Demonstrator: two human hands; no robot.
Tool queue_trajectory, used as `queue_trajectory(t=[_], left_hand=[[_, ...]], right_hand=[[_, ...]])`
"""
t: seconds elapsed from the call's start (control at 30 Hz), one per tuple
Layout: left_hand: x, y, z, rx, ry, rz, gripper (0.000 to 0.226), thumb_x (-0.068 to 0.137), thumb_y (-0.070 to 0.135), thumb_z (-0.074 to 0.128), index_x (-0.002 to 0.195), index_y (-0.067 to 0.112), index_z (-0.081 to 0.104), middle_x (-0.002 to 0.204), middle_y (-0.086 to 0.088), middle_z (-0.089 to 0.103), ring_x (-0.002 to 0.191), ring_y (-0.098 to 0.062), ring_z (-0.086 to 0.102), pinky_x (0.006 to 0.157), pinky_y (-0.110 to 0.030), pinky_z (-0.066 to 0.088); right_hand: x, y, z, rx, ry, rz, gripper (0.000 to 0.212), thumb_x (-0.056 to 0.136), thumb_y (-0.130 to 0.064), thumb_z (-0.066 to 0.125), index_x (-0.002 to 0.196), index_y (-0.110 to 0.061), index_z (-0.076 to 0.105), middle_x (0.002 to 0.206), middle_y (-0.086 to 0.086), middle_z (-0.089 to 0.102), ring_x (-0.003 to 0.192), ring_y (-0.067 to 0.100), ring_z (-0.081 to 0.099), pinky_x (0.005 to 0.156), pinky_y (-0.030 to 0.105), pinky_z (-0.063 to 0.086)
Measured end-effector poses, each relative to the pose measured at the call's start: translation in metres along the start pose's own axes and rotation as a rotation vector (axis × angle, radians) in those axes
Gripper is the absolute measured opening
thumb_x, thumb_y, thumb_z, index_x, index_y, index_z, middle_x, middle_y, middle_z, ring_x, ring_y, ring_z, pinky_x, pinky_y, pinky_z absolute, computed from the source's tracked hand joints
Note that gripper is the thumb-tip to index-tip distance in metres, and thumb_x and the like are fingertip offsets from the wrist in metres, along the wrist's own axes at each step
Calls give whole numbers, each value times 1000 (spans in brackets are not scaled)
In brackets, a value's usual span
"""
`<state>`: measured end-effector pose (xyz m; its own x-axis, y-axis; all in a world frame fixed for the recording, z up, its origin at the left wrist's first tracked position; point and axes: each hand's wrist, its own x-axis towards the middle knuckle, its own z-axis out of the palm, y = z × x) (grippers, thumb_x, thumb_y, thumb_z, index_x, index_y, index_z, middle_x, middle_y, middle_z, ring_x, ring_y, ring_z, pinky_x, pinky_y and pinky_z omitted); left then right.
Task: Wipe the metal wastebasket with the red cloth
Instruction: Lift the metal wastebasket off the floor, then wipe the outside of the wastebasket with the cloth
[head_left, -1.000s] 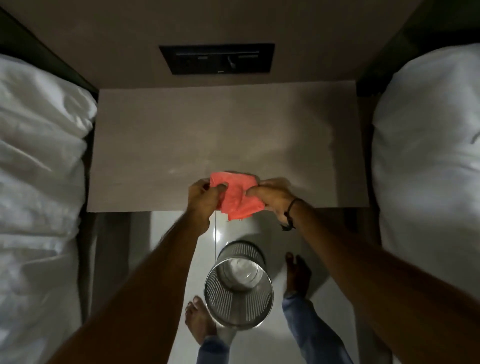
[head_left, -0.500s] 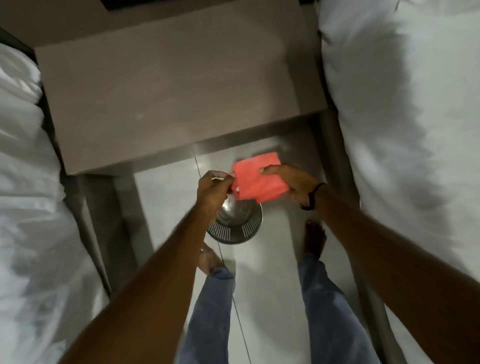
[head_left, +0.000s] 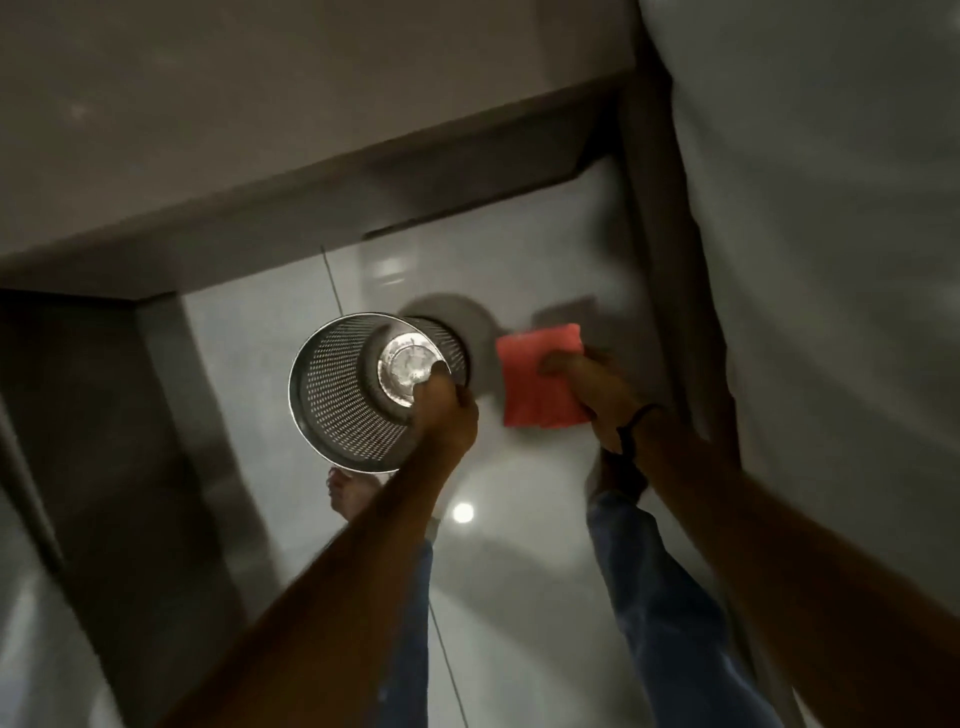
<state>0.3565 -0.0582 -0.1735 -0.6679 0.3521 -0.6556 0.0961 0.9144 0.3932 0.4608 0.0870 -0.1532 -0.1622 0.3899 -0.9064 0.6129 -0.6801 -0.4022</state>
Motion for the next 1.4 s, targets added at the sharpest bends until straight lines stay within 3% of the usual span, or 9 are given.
queue_trajectory(t=[0.13,0.23,0.37,0.47,0.57,0.77,0.87,1.03,1.4], left_hand=[[-9,-4,-32,-184,19,37,20,99,6,52,110,0,68,103,-17,74,103,-39,69,92,-50,56],[-29,-19,-68,-455,0,-67,16,98,17,61,103,28,71,94,16,75,98,-11,72,82,-35,60],[-38,-59,-97,-720,-123,-321,39,96,11,63,132,26,64,134,-9,67,123,-31,64,97,-53,58],[-38,-76,-107,-832,-200,-340,44,96,6,64,137,22,62,134,-13,69,117,-30,70,84,-43,63],[-35,-87,-112,-866,-254,-335,52,96,3,61,142,26,55,135,-13,69,117,-31,70,97,-54,58],[-22,-95,-127,-1241,-360,-470,58,102,60,30,145,30,53,145,-4,62,139,-31,52,121,-58,31],[-17,-102,-135,-1373,-302,-448,67,103,61,21,153,24,46,157,-11,51,145,-38,46,123,-63,26],[-8,-107,-140,-1472,-297,-441,70,102,63,19,155,26,42,162,-9,46,151,-36,37,126,-62,19],[-14,-97,-133,-1372,-445,-451,85,92,79,15,157,30,40,159,-9,50,148,-36,43,124,-60,25]], right_hand=[[-5,2,5,10,-11,27,34,81,-14,66,115,-13,73,111,14,76,100,33,71,87,45,60],[-18,-3,17,-19,-6,-74,29,87,-6,60,111,-20,68,116,11,72,106,29,66,96,44,53],[-32,-2,46,-127,-12,-251,37,90,4,55,124,-9,65,117,16,70,105,26,63,96,41,52],[-45,9,74,-263,-43,-367,26,92,0,59,117,0,67,111,26,72,99,30,69,90,45,58],[-63,27,107,-468,-119,-523,34,96,-19,62,129,-9,64,108,15,74,97,26,71,89,40,60],[-84,68,143,-771,-239,-726,58,100,-21,56,155,-17,36,133,16,63,105,30,67,91,42,59],[-83,88,148,-956,-322,-751,68,102,-29,53,159,-24,16,166,6,28,137,32,51,107,46,51],[-85,112,162,-1174,-305,-889,72,103,-49,35,160,-17,5,170,6,5,158,28,2,127,53,16],[-56,65,185,-1215,-220,-925,72,100,-52,18,161,-15,4,171,5,1,158,24,-7,127,55,5]])
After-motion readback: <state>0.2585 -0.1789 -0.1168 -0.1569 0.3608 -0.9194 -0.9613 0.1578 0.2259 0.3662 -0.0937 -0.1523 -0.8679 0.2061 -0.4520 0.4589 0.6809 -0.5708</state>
